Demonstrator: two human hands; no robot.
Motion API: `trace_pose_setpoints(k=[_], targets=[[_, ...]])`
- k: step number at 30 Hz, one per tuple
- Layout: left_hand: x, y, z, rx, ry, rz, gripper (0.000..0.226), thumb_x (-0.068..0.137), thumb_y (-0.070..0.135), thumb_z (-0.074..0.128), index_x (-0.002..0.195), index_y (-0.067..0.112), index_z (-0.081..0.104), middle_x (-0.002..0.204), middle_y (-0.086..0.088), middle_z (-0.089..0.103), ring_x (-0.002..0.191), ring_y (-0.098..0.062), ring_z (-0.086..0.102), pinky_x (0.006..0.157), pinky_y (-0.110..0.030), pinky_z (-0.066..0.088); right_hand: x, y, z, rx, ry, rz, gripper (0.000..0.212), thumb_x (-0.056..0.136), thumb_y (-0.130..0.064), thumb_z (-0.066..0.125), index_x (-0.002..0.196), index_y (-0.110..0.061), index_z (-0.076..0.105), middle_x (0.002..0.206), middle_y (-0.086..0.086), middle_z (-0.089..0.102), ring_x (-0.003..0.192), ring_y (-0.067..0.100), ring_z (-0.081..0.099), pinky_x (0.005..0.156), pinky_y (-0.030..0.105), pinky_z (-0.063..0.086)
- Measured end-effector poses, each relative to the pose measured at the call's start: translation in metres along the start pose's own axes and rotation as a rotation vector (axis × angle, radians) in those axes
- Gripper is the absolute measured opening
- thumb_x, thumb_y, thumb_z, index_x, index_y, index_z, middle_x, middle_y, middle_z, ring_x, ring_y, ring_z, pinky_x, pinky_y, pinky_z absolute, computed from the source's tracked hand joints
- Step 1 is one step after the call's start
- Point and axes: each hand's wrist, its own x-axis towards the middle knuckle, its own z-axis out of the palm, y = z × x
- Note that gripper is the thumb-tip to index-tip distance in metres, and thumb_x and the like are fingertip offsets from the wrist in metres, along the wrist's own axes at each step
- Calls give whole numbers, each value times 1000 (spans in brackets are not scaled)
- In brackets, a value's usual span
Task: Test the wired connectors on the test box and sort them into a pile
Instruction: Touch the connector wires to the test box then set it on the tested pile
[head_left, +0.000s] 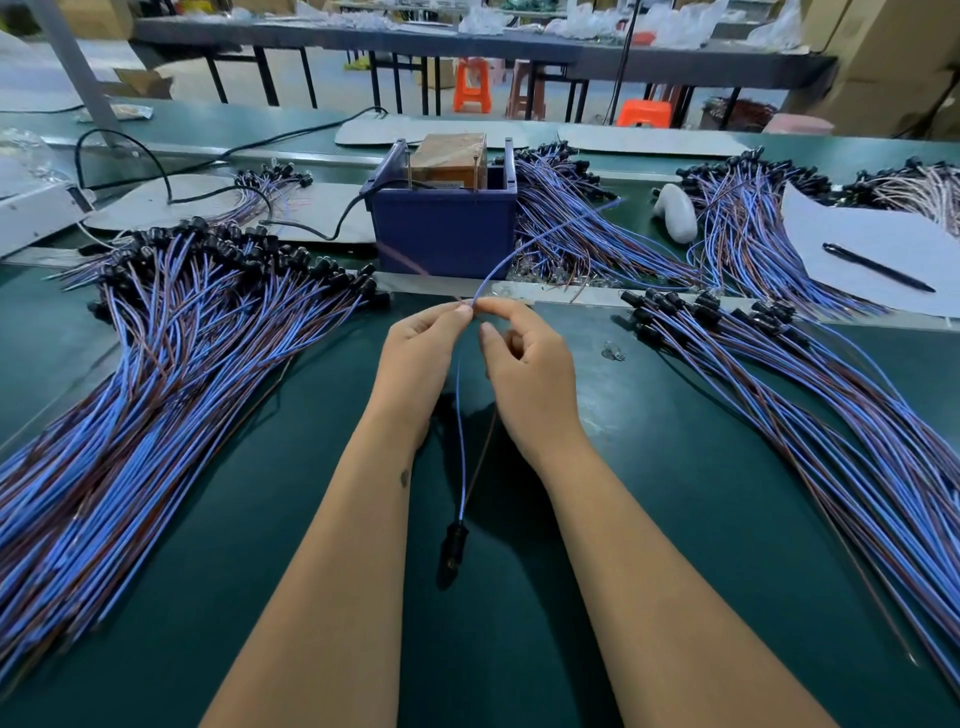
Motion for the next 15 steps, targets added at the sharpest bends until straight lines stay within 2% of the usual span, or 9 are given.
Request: trace_pose_setpoints(k=[2, 4, 6, 7, 9, 11, 13, 15], targets=[[0, 1, -2, -30, -26, -12, 18, 98, 19, 57, 91, 20, 73, 50, 19, 54, 47, 4, 49, 51, -12, 40, 0, 1, -1, -21, -8, -9, 22, 93, -12, 57, 107, -23, 69, 53, -16, 46, 52, 6, 40, 59, 23, 34], [0, 0, -4, -56, -73, -29, 17, 99, 18, 56, 94, 18, 71, 46, 16, 49, 39, 2, 43, 42, -12, 34, -1, 0, -2, -17, -15, -13, 15, 92, -12, 59, 101, -22, 66, 54, -11, 47, 52, 8, 40, 57, 30, 37], [2, -1, -5, -71, -113, -54, 15, 98, 17, 56, 94, 15, 70, 52, 12, 46, 37, 0, 37, 38, -12, 31, -3, -5, -2, -1, -47, -2, 8, 92, -12, 60, 93, -20, 62, 56, 4, 53, 53, 18, 47, 58, 36, 42], [3, -2, -5, -89, -120, -66, 14, 98, 17, 57, 92, 14, 70, 55, 9, 46, 38, -1, 37, 39, -14, 33, -3, -7, -3, 49, -67, 21, 8, 93, -11, 60, 91, -19, 62, 58, 7, 56, 53, 20, 50, 58, 37, 46], [6, -3, -6, -165, -87, -94, 17, 97, 16, 58, 82, 15, 66, 56, 6, 45, 40, -4, 38, 44, -19, 35, -1, -9, -5, 266, -108, 108, 13, 96, -8, 55, 90, -14, 64, 59, 3, 60, 51, 13, 54, 53, 29, 49], [10, -2, -8, -303, -13, -137, 23, 97, 15, 55, 74, 16, 58, 52, 7, 43, 40, -6, 38, 41, -18, 34, 1, -9, -10, 370, -133, 153, 18, 98, -4, 50, 97, -12, 66, 61, 2, 63, 50, 12, 53, 53, 21, 47], [12, 1, -10, -471, 35, -174, 23, 98, 13, 52, 76, 15, 54, 50, 7, 48, 39, -5, 44, 37, -15, 34, 2, -6, -11, 246, -176, 103, 26, 95, 1, 54, 111, -16, 64, 68, 7, 63, 55, 10, 52, 59, 19, 47], [13, 1, -12, -538, 77, -172, 22, 99, 13, 51, 78, 13, 55, 51, 7, 55, 41, -4, 52, 37, -13, 37, 0, -3, -8, 82, -263, 16, 44, 88, -2, 65, 122, -29, 60, 72, 7, 58, 60, 6, 49, 65, 18, 46]])
